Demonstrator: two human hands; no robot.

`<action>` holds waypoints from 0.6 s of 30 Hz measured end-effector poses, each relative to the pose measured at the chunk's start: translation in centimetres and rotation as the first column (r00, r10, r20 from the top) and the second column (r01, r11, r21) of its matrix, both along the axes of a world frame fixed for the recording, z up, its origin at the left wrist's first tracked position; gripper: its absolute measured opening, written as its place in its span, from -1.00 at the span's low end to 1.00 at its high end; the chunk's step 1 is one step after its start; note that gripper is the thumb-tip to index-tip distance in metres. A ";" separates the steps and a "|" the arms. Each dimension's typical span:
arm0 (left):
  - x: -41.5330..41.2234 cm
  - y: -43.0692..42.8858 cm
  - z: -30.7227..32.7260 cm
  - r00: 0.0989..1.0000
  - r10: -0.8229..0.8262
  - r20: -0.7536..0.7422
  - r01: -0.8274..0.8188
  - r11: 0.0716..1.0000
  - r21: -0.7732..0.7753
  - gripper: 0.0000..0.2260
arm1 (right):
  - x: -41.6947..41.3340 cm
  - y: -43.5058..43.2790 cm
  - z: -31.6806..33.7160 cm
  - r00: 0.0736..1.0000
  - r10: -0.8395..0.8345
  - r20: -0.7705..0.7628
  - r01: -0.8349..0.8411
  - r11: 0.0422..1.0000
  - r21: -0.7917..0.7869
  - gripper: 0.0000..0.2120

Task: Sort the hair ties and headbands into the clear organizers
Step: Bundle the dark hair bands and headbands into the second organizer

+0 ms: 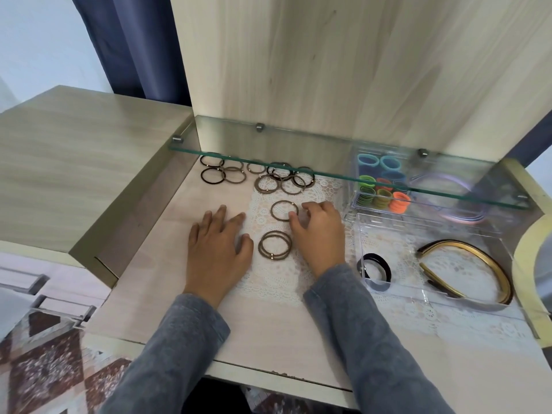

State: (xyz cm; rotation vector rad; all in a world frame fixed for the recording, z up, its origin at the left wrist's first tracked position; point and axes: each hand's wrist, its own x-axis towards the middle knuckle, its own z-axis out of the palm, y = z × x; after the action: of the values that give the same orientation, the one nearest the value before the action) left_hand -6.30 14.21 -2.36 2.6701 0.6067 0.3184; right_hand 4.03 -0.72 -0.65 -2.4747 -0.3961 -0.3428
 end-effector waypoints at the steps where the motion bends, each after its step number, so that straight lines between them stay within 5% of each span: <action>1: 0.0 0.0 0.0 1.000 0.001 0.000 -0.001 1.000 -0.001 -0.49 | 0.2 0.4 0.2 1.000 -0.026 -0.007 0.026 0.998 -0.051 -0.69; 13: 0.0 -0.1 0.1 0.999 0.011 0.036 -0.011 1.000 0.010 -0.47 | 1.6 1.7 2.5 0.967 -0.002 -0.256 -0.046 0.982 -0.184 -0.80; 18: 0.0 -0.1 0.0 0.999 0.013 0.035 -0.014 1.000 0.012 -0.46 | 1.3 0.4 1.6 0.972 0.020 -0.234 -0.020 1.000 0.005 -0.84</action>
State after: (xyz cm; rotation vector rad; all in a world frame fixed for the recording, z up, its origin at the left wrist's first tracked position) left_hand -6.32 14.11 -2.37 2.6675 0.6143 0.3728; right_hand 5.33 -0.32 0.90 -2.4710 -0.3209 -0.0403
